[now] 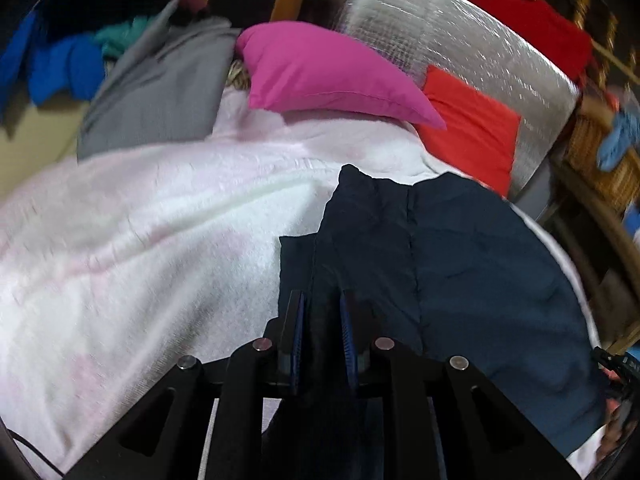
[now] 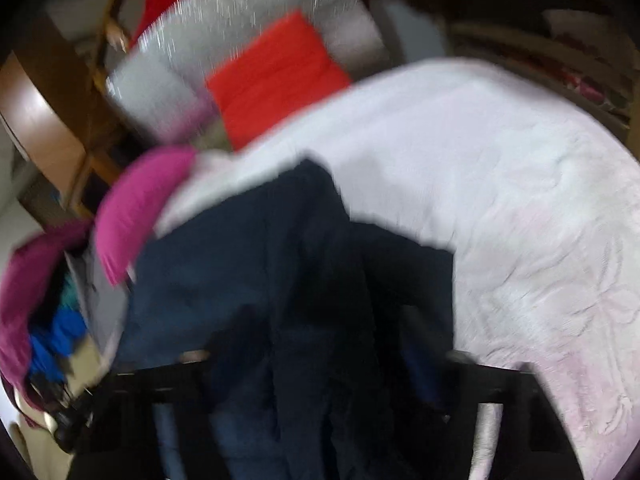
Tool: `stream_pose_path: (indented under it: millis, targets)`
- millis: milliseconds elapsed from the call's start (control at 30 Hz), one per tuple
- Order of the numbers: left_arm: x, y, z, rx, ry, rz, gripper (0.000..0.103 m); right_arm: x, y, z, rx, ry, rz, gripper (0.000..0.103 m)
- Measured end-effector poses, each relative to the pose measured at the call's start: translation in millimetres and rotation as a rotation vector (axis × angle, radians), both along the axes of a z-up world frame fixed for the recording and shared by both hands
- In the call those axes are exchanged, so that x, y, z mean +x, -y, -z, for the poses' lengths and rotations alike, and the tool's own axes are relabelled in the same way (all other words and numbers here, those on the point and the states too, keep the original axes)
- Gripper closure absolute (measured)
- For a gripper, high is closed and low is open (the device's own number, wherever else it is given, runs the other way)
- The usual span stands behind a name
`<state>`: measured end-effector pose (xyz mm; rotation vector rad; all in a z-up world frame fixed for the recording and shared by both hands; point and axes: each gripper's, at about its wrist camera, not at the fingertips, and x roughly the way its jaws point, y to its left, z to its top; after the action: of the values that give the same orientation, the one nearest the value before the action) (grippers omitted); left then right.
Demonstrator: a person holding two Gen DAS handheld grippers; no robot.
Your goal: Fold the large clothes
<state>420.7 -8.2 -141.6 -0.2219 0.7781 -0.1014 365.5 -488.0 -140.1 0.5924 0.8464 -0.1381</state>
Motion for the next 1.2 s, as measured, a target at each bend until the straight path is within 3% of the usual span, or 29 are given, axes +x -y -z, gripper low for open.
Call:
stream_pose_path:
  millis: [100,133,167,267,333,400,500,700,800,833,867,1000,1100,1200]
  targets:
    - [-2.2,7.3,-1.9,0.081,0.023,0.011,0.085,6.7,-12.2,8.1,-0.077,-0.042,-0.008,0.065]
    - [-2.4,8.8,-2.0,0.097,0.027,0.013,0.085,5.3,-13.0,3.8,-0.111,-0.033,-0.004,0.079]
    - [-3.0,10.3,-2.4,0.114,0.032,0.014,0.085,1.6,-14.7,-1.3,-0.126,-0.015,-0.004,0.084]
    - [-4.7,14.7,-2.9,0.16,0.043,0.014,0.085,-16.4,-21.1,-20.5,-0.188,0.044,-0.005,0.088]
    - [-5.9,18.6,-3.0,0.19,0.054,0.02,0.085,-16.5,-29.5,-18.1,-0.248,0.024,-0.015,0.088]
    - [-7.6,24.4,-3.3,0.239,0.072,0.03,0.084,-8.7,-26.6,-3.4,-0.25,-0.044,-0.019,0.088]
    - [-10.1,31.2,-2.1,0.307,0.084,0.042,0.076,-7.1,-25.3,-1.1,-0.244,-0.061,-0.016,0.088]
    - [-10.8,29.9,-1.7,0.331,0.084,0.033,0.06,-0.7,-25.9,0.5,-0.24,-0.073,-0.016,0.085]
    - [-13.4,28.3,-4.1,0.336,0.081,0.017,0.049,-13.5,-19.9,-0.6,-0.188,-0.067,0.008,0.074]
    - [-14.9,28.1,-5.5,0.343,0.081,0.008,0.039,-19.2,-16.6,-0.8,-0.166,-0.061,0.018,0.065]
    - [-17.0,27.2,-8.1,0.353,0.083,-0.005,0.033,-25.9,-15.8,-1.0,-0.153,-0.053,0.031,0.058]
    - [-35.5,15.7,-27.1,0.345,0.151,-0.065,0.031,-54.0,-16.0,-23.1,-0.207,0.036,0.088,0.053]
    - [-54.7,2.1,-41.0,0.301,0.207,-0.106,0.025,-79.1,-25.4,-40.3,-0.231,0.151,0.069,0.053]
    - [-65.7,-0.9,-44.1,0.249,0.209,-0.067,0.024,-91.9,-47.3,-47.6,-0.254,0.211,-0.034,0.06]
